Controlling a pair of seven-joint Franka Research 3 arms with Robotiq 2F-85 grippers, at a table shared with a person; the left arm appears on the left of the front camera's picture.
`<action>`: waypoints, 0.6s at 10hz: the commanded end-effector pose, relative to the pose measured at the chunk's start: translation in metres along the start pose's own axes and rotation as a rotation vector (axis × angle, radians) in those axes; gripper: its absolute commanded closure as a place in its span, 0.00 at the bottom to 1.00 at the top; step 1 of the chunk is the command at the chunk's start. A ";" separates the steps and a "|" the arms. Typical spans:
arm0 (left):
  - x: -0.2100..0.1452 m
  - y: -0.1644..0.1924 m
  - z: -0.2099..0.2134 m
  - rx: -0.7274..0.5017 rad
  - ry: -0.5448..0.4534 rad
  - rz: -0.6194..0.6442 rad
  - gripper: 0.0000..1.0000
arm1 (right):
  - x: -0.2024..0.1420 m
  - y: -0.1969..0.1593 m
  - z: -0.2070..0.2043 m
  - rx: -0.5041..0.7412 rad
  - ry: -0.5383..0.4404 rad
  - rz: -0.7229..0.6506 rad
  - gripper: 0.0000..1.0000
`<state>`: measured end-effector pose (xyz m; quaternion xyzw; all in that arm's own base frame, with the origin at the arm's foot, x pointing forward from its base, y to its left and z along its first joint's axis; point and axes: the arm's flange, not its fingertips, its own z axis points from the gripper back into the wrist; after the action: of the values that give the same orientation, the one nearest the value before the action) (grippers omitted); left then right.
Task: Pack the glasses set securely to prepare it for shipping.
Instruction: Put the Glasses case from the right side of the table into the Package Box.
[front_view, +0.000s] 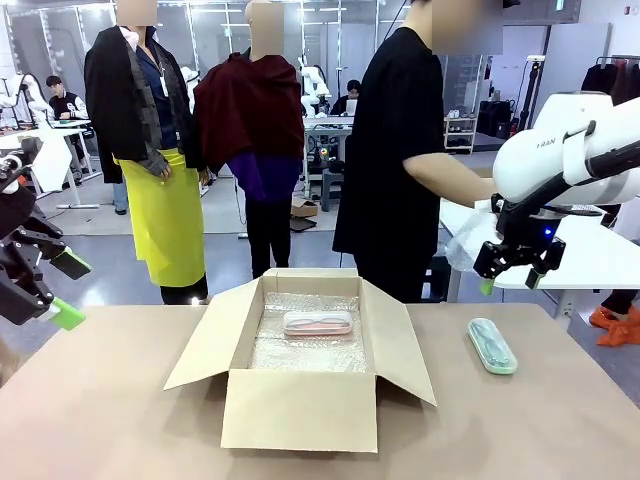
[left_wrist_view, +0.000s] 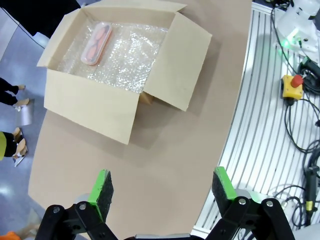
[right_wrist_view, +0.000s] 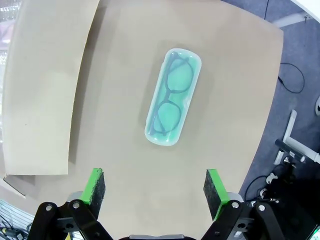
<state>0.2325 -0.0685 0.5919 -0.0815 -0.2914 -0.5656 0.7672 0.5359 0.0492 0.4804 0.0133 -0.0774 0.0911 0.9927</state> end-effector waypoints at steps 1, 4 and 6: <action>-0.001 0.000 0.002 -0.006 -0.007 -0.015 0.00 | 0.001 0.000 0.001 0.001 0.007 0.004 0.00; -0.001 0.000 0.002 -0.006 -0.007 -0.015 0.00 | 0.001 0.000 0.001 0.001 0.007 0.004 0.00; -0.001 0.000 0.002 -0.006 -0.007 -0.015 0.00 | 0.000 0.000 -0.001 0.000 0.002 0.000 0.00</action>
<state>0.2325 -0.0685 0.5919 -0.0815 -0.2914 -0.5656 0.7672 0.5364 0.0492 0.4794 0.0133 -0.0763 0.0911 0.9928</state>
